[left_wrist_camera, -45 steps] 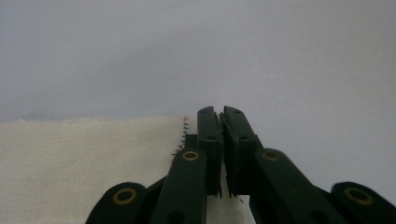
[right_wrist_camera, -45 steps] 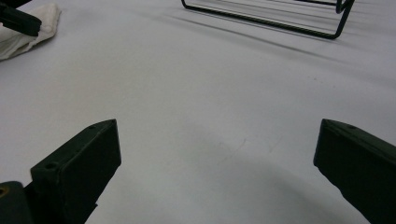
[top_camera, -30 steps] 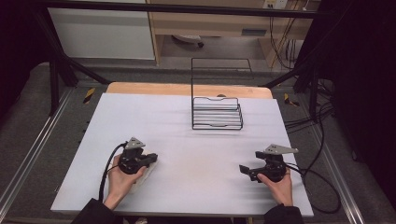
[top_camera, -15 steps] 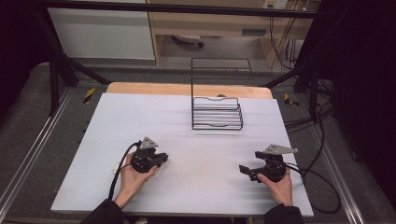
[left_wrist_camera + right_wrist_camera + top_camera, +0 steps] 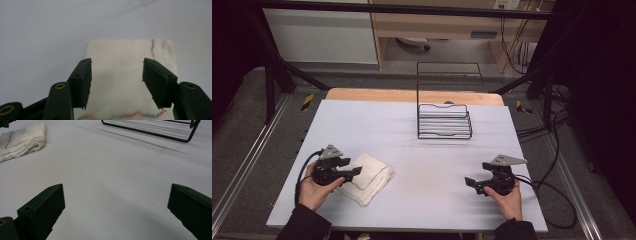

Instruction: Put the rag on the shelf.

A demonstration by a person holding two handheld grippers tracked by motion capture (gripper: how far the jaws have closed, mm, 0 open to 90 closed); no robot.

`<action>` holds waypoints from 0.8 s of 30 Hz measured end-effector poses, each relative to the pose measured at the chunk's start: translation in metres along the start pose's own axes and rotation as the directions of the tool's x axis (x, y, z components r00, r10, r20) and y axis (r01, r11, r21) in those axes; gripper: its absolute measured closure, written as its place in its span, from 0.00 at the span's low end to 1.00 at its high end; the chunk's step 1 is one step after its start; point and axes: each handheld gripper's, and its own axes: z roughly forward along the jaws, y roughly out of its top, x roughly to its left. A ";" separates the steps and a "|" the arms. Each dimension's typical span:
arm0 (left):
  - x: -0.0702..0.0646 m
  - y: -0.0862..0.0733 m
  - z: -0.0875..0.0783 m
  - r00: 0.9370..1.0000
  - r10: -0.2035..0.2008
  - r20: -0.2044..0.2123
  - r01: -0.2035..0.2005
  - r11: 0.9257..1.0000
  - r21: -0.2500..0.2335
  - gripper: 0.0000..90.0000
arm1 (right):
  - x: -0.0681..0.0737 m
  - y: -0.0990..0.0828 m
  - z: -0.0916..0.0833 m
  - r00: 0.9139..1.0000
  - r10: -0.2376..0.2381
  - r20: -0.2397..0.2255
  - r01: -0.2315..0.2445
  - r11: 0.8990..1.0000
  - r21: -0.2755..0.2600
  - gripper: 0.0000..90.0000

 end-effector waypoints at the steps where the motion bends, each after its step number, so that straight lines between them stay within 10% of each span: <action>1: 0.004 -0.003 -0.002 1.000 -0.004 -0.006 0.004 1.000 0.007 0.46 | 0.000 0.000 0.000 1.000 0.000 0.000 0.000 1.000 0.000 0.02; 9: 0.025 -0.032 -0.013 1.000 -0.015 -0.022 0.016 1.000 0.027 0.55 | 0.019 0.010 0.014 1.000 -0.006 -0.008 0.006 1.000 0.010 0.01; 24: 0.029 -0.038 -0.009 0.998 -0.063 -0.010 0.064 0.995 0.074 0.74 | 0.084 0.050 0.074 0.997 -0.057 -0.052 0.059 0.998 0.030 0.01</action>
